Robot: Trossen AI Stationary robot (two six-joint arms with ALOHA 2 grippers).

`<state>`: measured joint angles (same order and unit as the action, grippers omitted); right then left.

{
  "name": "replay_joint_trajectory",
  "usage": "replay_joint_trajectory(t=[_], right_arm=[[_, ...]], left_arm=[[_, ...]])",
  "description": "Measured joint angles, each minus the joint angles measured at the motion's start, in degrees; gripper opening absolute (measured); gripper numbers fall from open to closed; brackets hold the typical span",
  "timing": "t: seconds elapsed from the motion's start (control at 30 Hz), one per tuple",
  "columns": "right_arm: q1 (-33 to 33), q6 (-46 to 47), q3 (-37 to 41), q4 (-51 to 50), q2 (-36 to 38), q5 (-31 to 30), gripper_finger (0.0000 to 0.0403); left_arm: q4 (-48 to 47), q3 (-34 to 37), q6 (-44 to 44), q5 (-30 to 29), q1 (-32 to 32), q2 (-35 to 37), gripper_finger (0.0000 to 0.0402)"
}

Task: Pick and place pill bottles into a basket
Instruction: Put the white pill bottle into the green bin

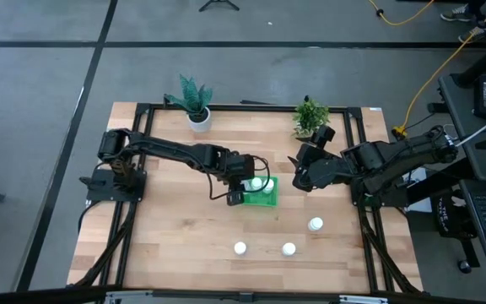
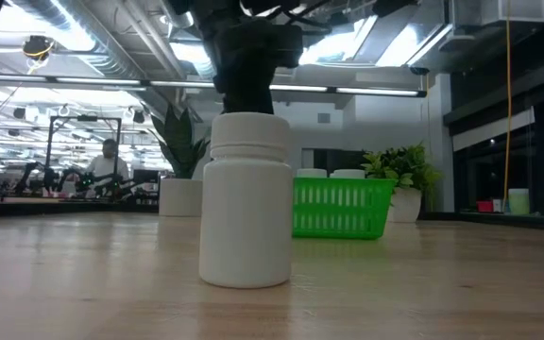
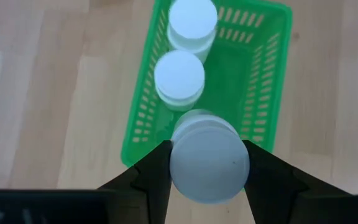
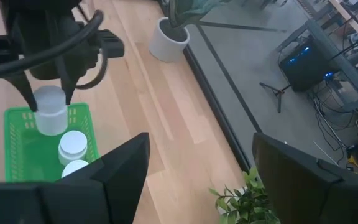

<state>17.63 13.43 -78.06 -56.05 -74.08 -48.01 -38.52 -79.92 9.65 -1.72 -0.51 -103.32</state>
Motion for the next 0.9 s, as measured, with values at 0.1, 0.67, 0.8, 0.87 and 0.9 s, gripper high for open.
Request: replay_joint_trajectory(t=[0.1,0.67,0.8,0.87,0.9], right_arm=[[0.02,-0.07,0.0,-0.02,0.0,0.0,0.0284],[0.01,-0.44,0.0,-0.02,0.0,0.0,0.0284],[0.01,-0.44,0.0,-0.02,0.0,0.0,0.0284],[0.01,-0.44,0.0,-0.02,0.0,0.0,0.0284],[0.02,-0.44,0.0,-0.02,0.0,0.0,0.0284]], left_arm=[[-0.11,0.0,-0.64,-0.04,0.82,0.01,0.0158],[0.19,-0.02,-3.29,1.92,2.53,-3.16,0.0158],[0.26,-0.02,-4.41,1.9,2.58,-3.18,0.0158],[0.24,-0.01,-4.44,1.96,2.82,-3.18,0.0158],[0.25,-0.02,-4.44,2.09,2.99,-3.18,0.0158]])
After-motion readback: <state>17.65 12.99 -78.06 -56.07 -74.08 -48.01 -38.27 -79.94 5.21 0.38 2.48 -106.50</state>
